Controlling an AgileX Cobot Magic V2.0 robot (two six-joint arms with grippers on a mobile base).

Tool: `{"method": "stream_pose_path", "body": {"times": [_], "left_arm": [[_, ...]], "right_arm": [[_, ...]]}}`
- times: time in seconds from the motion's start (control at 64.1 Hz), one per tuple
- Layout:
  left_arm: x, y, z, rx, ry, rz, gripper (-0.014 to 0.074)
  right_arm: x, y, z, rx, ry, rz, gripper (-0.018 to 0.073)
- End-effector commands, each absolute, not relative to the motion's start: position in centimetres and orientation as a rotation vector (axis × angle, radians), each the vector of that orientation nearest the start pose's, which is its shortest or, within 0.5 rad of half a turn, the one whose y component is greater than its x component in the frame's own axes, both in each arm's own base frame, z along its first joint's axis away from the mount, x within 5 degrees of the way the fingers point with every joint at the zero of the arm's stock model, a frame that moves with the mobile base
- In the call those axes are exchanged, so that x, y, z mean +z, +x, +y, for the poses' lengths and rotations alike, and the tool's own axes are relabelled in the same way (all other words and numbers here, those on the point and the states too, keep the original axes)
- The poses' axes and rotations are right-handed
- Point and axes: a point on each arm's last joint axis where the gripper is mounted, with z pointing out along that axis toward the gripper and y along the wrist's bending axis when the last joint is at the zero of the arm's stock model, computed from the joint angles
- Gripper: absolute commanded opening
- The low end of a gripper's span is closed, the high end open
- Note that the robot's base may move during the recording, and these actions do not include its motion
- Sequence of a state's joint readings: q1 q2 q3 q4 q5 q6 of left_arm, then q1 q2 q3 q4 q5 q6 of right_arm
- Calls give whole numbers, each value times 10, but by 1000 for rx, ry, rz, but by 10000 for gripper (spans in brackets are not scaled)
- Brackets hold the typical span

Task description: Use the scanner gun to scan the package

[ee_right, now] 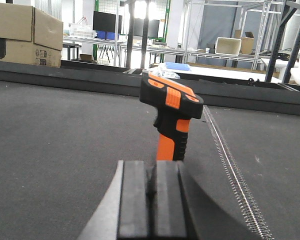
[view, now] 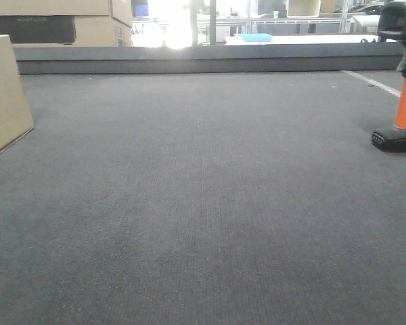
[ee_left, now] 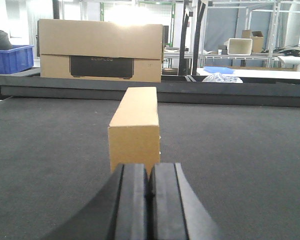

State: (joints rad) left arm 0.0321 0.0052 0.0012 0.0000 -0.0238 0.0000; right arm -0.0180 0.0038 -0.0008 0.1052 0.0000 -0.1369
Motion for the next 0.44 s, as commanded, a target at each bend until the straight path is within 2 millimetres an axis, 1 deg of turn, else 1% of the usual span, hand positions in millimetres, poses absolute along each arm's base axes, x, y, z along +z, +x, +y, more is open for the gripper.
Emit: {"method": "stream_pose_path", "body": {"times": [0.0,0.421], "left_arm": [[217,56,2,30,-27,1441,-111],[217,56,2,30,-27,1441,-111]], "right_arm": [[215,56,-1,-40,-7,1469,-168],[215,56,-1,-40,-7,1469,-168]]}}
